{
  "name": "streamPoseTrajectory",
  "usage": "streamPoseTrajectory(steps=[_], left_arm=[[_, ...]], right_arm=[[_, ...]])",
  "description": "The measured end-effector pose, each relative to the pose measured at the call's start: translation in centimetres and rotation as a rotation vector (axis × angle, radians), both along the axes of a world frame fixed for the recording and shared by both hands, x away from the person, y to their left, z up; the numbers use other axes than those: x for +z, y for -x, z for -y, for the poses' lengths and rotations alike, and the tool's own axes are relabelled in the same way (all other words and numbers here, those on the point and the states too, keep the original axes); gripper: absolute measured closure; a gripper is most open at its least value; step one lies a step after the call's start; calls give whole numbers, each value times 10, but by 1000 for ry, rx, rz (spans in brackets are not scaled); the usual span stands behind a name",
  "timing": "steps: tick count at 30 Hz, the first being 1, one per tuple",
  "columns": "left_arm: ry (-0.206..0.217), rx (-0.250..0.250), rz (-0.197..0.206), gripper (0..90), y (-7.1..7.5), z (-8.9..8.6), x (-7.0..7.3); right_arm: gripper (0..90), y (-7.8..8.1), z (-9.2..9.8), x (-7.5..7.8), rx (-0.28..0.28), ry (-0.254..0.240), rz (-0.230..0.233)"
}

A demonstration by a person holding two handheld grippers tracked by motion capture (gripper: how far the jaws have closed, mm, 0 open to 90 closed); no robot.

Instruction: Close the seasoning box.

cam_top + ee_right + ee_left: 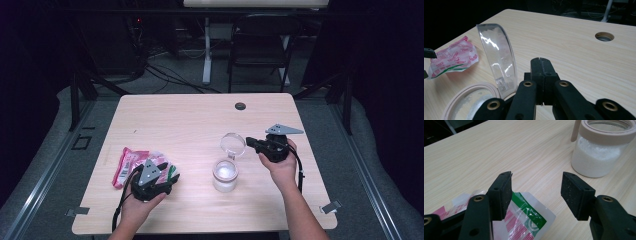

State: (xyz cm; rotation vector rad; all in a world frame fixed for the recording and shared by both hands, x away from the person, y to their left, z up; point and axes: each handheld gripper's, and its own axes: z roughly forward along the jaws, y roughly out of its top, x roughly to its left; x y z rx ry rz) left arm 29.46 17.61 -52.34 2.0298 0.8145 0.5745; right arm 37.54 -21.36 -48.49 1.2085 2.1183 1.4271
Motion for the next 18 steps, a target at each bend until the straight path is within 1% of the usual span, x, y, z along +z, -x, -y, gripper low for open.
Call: streamPoseTrajectory(steps=[2, 4, 6, 8, 9, 11, 12, 13, 14, 15, 16, 18], left_arm=[[2, 0, 0, 423, 0, -1, 0], [2, 0, -3, 425, 0, 0, 0], [10, -11, -10, 442, 0, 1, 1], [27, -23, -17, 483, -1, 3, 2], [25, -30, -22, 507, -2, 5, 4], [3, -33, -30, 565, -5, 11, 9], [1, -40, -37, 607, -6, 15, 12], [11, -44, -47, 639, -8, 20, 15], [11, -44, -47, 671, -8, 20, 15], [27, -63, -58, 716, -12, 30, 21], [22, -68, -55, 736, -14, 36, 23], [24, -96, -60, 794, -19, 49, 29]], right_arm=[[900, -1, 0, 0, 10, 12, -2], [900, -2, -2, -1, 7, 11, -5], [900, -2, -2, -1, 11, 12, -5], [898, -2, -2, -1, 12, 11, -6], [896, -2, -3, -2, 10, 12, -6], [890, -1, -3, -1, 14, 12, -6], [890, -1, -3, -1, 19, 16, -6], [889, -1, -3, -1, 21, 12, -5], [889, -1, -4, -1, 22, 15, -2], [888, 0, -4, -1, 22, 12, -4], [888, 0, -4, -1, 25, 16, -6], [887, 0, -6, -2, 25, 13, -5]])
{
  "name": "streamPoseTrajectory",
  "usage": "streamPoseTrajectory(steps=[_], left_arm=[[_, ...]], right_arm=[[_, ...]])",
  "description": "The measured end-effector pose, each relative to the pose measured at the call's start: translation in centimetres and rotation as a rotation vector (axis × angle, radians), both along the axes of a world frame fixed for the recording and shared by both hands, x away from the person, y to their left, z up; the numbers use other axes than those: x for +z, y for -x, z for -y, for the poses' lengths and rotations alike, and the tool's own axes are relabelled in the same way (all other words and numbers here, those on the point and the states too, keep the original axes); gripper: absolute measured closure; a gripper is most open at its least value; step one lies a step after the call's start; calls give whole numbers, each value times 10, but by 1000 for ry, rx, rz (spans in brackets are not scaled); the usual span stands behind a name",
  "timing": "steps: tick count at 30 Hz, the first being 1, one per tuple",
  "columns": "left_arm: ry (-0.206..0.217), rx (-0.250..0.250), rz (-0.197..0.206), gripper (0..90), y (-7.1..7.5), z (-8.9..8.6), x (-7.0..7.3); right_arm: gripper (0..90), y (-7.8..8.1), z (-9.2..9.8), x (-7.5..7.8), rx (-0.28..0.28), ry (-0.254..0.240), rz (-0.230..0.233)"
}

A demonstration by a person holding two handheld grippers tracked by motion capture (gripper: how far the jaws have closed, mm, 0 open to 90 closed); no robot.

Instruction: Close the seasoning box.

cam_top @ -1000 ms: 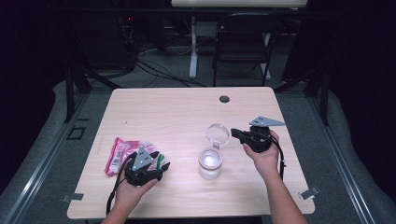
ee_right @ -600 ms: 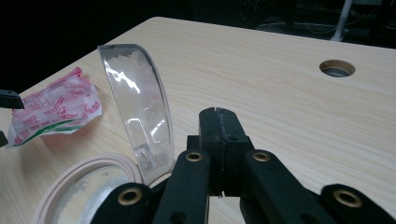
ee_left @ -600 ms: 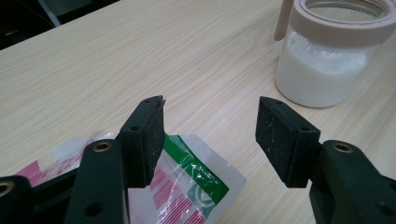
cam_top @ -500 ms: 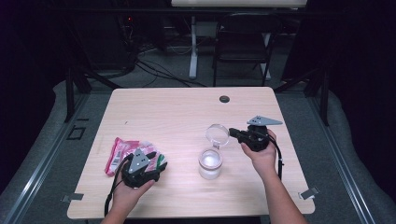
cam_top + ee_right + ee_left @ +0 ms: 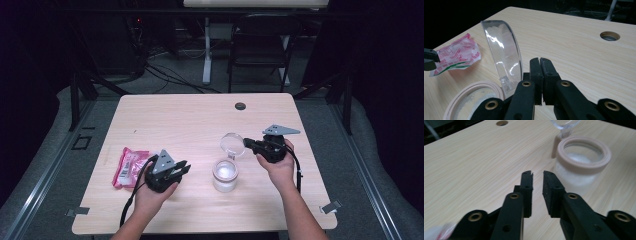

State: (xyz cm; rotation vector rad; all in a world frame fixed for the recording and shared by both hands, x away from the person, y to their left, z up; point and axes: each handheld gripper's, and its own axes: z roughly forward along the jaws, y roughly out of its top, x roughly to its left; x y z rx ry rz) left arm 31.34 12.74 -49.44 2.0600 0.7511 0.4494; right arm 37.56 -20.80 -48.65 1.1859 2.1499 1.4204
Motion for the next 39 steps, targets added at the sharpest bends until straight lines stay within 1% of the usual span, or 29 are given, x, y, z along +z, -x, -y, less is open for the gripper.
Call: streamPoseTrajectory(steps=[2, 4, 5, 9, 14, 16, 20, 22, 26, 28, 30, 33, 35, 36, 38, 39], left_arm=[[7, -20, 5, 845, -4, 13, 6], [2, -42, 11, 884, -8, 27, 14], [4, -46, 16, 898, -10, 32, 17], [-3, -75, 26, 900, -17, 51, 27], [1, -98, 9, 900, -25, 68, 32], [-1, -102, 12, 900, -27, 73, 33], [6, -107, 12, 900, -27, 77, 35], [4, -105, 6, 900, -27, 77, 35], [4, -106, 2, 900, -27, 76, 34], [-5, -109, 0, 900, -25, 76, 33], [4, -110, -7, 900, -24, 75, 31], [-8, -113, -15, 900, -22, 73, 28], [-9, -115, -21, 900, -20, 72, 26], [-8, -112, -20, 900, -20, 72, 24], [-4, -116, -34, 900, -18, 70, 21], [-7, -118, -35, 900, -17, 70, 19]], right_arm=[[887, 0, 0, 0, 2, 5, 1], [887, 1, 1, 1, 4, -1, 1], [887, 1, 1, 1, 2, -9, 2], [888, 1, 1, 1, 6, -12, 2], [887, 2, 0, 2, 11, -18, 2], [888, 3, 1, 2, 15, -20, 1], [887, 6, 0, 4, 27, -33, 6], [887, 8, 0, 6, 36, -26, 9], [879, 12, -2, 7, 53, -31, 15], [877, 14, -3, 9, 68, -29, 16], [877, 15, -4, 10, 80, -27, 18], [876, 17, -8, 10, 93, -28, 20], [875, 18, -9, 10, 99, -21, 22], [875, 18, -10, 10, 100, -27, 22], [875, 19, -10, 10, 112, -23, 21], [875, 19, -11, 10, 115, -25, 20]])
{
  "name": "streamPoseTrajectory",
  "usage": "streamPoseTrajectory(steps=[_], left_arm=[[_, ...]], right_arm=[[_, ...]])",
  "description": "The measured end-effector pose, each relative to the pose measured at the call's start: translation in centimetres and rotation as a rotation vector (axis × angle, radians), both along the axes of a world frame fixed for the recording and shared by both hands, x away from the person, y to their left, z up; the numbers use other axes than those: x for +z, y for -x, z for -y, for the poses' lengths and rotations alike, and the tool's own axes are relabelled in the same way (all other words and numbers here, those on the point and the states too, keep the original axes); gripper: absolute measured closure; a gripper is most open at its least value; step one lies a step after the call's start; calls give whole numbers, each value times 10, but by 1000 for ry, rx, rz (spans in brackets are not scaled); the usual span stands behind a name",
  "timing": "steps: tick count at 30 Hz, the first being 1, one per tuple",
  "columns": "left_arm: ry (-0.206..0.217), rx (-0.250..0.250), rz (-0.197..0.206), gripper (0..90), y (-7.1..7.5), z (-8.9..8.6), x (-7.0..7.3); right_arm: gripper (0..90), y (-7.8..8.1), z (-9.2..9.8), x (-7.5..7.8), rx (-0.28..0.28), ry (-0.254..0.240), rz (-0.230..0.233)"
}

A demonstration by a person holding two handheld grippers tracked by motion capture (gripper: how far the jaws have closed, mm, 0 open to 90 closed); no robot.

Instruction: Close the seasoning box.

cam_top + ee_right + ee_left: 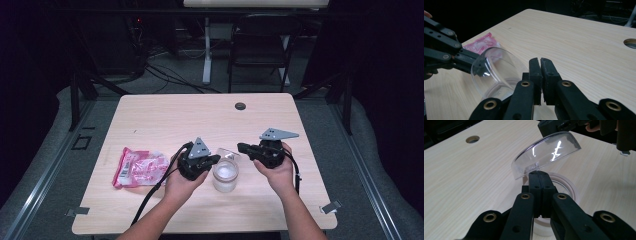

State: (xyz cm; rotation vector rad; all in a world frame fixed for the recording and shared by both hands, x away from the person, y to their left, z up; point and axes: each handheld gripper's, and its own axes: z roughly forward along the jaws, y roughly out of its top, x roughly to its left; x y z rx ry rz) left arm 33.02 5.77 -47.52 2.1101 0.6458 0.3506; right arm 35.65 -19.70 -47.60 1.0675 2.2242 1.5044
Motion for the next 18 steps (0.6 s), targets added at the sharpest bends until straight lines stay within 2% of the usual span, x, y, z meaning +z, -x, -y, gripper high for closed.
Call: streamPoseTrajectory(steps=[12, 18], left_arm=[[-2, 1, -23, 900, 8, -3, -15], [-7, 2, -37, 900, 11, -4, -23]], right_arm=[[875, 3, -9, -1, 40, 22, -1], [875, 4, -11, -1, 39, 21, 3]])
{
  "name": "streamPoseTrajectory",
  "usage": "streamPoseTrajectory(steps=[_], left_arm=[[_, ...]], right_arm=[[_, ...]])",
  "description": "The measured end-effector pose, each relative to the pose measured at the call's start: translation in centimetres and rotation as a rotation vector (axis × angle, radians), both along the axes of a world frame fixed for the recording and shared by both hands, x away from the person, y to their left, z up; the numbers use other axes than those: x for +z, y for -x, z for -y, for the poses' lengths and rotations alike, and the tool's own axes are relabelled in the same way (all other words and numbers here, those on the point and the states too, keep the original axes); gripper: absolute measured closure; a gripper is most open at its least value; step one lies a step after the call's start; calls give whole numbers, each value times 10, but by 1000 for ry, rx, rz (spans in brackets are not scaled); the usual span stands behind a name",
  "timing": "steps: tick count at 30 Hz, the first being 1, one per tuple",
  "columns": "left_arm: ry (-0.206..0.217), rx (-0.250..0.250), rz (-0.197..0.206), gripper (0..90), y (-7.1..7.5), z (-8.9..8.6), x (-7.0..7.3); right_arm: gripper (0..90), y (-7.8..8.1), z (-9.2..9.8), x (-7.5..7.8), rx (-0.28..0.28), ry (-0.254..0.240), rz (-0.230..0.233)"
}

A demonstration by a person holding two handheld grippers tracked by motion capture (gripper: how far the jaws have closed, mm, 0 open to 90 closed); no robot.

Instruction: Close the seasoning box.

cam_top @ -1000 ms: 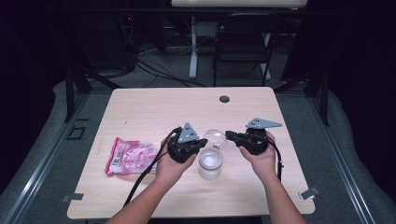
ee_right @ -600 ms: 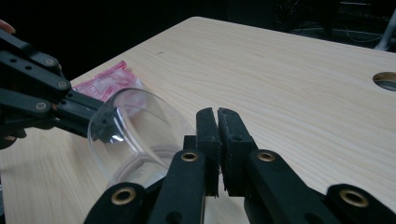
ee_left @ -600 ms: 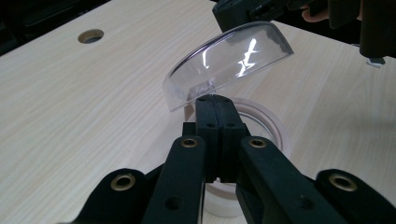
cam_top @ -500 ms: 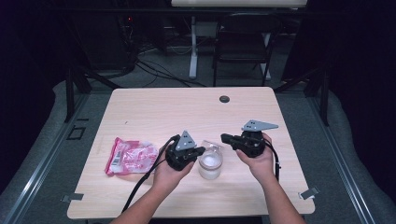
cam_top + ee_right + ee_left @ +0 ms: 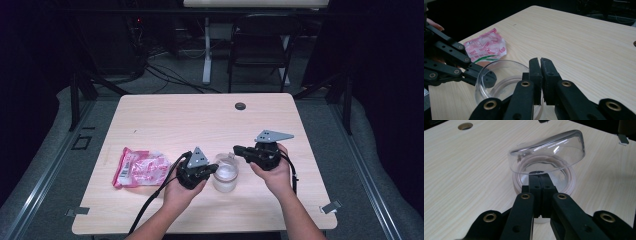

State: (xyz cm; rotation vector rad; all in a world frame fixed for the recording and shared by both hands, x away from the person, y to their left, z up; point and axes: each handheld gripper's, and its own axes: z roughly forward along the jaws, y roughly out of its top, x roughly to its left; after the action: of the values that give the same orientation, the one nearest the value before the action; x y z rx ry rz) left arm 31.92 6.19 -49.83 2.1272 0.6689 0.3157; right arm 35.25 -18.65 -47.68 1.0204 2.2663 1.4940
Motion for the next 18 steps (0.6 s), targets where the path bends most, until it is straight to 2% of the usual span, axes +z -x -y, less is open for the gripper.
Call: streamPoseTrajectory(steps=[5, 6, 10, 18], left_arm=[[-9, 2, -5, 900, 3, -2, -5], [-1, 5, -8, 900, 3, -4, -6], [-12, 6, -10, 900, 3, -7, -7], [-5, 27, -3, 900, 6, -17, -6]], right_arm=[[875, 0, 0, 0, 3, 2, 2], [875, 0, 0, 0, 3, 2, 2], [874, 0, -1, 0, 4, 5, 5], [870, 1, -1, 1, 2, -2, 7]])
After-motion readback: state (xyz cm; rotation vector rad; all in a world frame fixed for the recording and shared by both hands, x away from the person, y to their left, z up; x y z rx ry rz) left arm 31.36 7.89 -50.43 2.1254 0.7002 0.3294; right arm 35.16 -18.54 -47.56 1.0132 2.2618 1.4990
